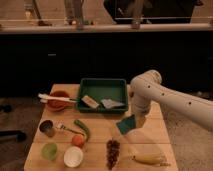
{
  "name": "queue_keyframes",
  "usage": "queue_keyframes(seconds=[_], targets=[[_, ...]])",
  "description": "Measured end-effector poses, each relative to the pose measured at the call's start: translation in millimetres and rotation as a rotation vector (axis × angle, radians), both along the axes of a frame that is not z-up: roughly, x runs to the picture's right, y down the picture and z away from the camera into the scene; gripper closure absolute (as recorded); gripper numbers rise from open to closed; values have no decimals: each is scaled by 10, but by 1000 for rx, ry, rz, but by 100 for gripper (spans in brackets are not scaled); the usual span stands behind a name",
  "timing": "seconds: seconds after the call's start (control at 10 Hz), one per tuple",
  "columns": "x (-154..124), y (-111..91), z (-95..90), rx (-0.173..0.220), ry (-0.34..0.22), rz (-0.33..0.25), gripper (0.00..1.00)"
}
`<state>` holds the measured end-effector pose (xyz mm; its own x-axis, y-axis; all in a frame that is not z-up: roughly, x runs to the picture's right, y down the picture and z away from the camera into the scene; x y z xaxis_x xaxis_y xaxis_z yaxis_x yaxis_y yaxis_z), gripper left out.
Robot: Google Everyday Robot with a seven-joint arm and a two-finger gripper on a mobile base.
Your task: Place sponge in metal cup
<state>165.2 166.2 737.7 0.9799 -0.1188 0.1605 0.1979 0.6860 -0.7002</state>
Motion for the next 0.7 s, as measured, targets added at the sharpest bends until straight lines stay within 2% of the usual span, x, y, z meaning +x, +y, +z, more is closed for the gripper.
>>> queue_keyframes(seconds=[0.2, 0.7], targets=[[-84, 32, 53, -3, -25, 30, 100], [-380, -111, 182, 14, -87, 70, 100]])
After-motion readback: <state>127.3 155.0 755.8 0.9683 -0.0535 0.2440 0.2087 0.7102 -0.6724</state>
